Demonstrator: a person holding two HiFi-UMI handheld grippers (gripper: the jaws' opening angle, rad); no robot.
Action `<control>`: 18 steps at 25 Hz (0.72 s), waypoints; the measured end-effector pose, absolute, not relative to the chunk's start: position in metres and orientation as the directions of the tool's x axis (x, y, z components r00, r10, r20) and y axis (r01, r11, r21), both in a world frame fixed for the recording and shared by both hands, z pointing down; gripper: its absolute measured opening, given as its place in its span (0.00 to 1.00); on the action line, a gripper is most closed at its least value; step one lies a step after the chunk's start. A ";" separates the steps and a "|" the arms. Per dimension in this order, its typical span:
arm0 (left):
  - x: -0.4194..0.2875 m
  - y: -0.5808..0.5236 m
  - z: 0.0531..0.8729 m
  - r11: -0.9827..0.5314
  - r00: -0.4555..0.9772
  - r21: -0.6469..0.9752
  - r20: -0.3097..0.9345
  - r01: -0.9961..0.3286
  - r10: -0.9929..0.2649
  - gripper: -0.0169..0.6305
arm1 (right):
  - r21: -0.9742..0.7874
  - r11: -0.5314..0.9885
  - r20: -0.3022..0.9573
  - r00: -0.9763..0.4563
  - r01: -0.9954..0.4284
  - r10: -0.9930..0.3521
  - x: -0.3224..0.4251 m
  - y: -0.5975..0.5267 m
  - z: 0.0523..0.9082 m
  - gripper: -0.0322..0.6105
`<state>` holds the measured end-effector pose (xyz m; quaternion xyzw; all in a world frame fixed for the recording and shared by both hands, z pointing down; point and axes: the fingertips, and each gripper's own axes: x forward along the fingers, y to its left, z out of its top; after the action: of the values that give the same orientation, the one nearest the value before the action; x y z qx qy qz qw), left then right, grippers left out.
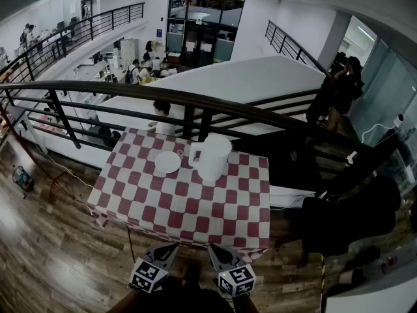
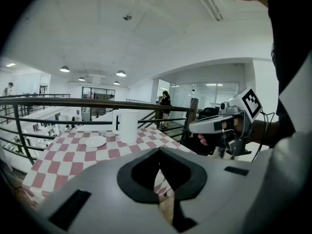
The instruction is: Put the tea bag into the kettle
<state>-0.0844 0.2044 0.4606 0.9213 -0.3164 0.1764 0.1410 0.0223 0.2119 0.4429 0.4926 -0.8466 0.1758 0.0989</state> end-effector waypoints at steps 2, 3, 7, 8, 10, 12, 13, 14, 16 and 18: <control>-0.085 0.205 0.459 -0.761 0.738 0.148 0.414 -0.632 -0.533 0.04 | -0.200 0.454 0.342 -0.496 -0.869 -0.799 0.022 0.212 0.442 0.07; -0.085 0.205 0.459 -0.761 0.738 0.147 0.414 -0.632 -0.533 0.04 | -0.199 0.454 0.341 -0.496 -0.868 -0.799 0.022 0.212 0.441 0.07; -0.085 0.205 0.459 -0.758 0.734 0.143 0.414 -0.637 -0.538 0.04 | -0.198 0.457 0.339 -0.498 -0.867 -0.798 0.022 0.211 0.439 0.07; -0.084 0.205 0.460 -0.758 0.734 0.143 0.414 -0.636 -0.538 0.03 | -0.198 0.458 0.340 -0.498 -0.867 -0.798 0.023 0.211 0.440 0.07; -0.082 0.204 0.461 -0.759 0.734 0.140 0.414 -0.636 -0.539 0.04 | -0.199 0.458 0.337 -0.499 -0.867 -0.798 0.025 0.210 0.441 0.07; -0.081 0.202 0.462 -0.757 0.731 0.139 0.416 -0.638 -0.540 0.03 | -0.207 0.458 0.331 -0.502 -0.865 -0.799 0.026 0.208 0.441 0.07; -0.080 0.201 0.462 -0.756 0.731 0.140 0.416 -0.640 -0.542 0.03 | -0.215 0.460 0.324 -0.507 -0.862 -0.799 0.027 0.207 0.440 0.07; -0.080 0.200 0.463 -0.754 0.730 0.141 0.415 -0.642 -0.543 0.04 | -0.226 0.464 0.316 -0.515 -0.857 -0.797 0.027 0.207 0.439 0.07; -0.077 0.198 0.463 -0.753 0.728 0.141 0.416 -0.643 -0.545 0.04 | -0.246 0.471 0.307 -0.529 -0.847 -0.791 0.027 0.205 0.438 0.07; -0.075 0.196 0.463 -0.752 0.726 0.137 0.417 -0.645 -0.547 0.04 | -0.249 0.471 0.310 -0.530 -0.847 -0.789 0.029 0.203 0.439 0.07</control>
<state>-0.0749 0.1957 0.4634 0.9187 -0.3245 0.1784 0.1375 0.0293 0.2029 0.4387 0.4788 -0.8541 0.1881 0.0761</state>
